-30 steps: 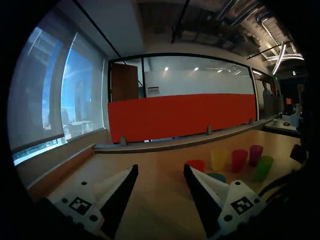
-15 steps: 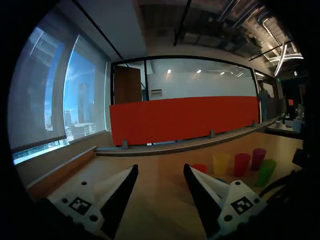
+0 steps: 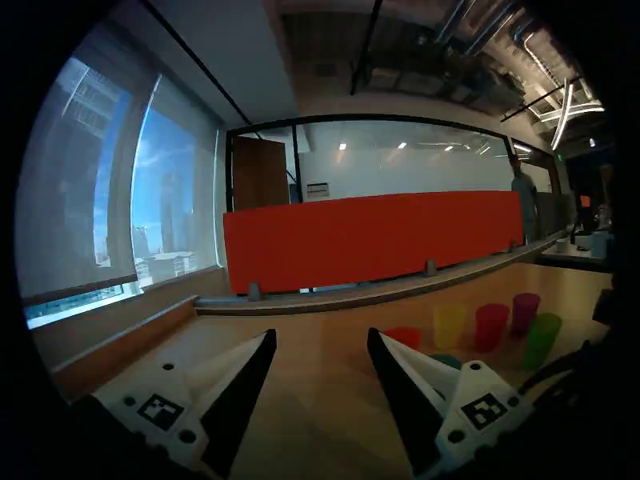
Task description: Pour water
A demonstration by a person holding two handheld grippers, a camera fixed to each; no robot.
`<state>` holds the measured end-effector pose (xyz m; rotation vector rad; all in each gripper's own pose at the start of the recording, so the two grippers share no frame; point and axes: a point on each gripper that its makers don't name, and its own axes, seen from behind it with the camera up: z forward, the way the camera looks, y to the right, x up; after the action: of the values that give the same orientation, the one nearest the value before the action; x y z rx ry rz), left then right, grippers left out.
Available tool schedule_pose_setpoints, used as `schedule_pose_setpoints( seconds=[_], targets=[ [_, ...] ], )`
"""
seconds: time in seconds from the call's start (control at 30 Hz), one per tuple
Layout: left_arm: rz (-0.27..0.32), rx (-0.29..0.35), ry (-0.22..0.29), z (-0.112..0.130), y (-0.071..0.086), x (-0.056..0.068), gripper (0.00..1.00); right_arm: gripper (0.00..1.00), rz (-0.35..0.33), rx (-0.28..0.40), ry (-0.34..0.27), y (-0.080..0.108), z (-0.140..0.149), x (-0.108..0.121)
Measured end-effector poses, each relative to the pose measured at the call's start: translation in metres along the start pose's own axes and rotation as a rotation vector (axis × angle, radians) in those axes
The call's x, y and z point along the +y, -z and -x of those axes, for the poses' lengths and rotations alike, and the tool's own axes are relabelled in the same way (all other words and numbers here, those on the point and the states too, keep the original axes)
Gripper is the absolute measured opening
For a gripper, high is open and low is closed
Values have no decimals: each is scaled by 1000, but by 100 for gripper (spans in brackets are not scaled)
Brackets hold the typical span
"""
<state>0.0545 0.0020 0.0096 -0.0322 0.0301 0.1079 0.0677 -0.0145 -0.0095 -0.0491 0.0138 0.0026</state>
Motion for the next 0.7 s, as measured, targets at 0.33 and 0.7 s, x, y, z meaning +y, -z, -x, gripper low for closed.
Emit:
schedule_pose_setpoints(
  seconds=[0.33,0.7],
  targets=[
    [-9,11,4,9,-2,3,84,99,4,-24,23,-2,3,-9],
    [-9,11,-2,24,0,11,84,99,24,-31,21,1,0,-4]
  ],
)
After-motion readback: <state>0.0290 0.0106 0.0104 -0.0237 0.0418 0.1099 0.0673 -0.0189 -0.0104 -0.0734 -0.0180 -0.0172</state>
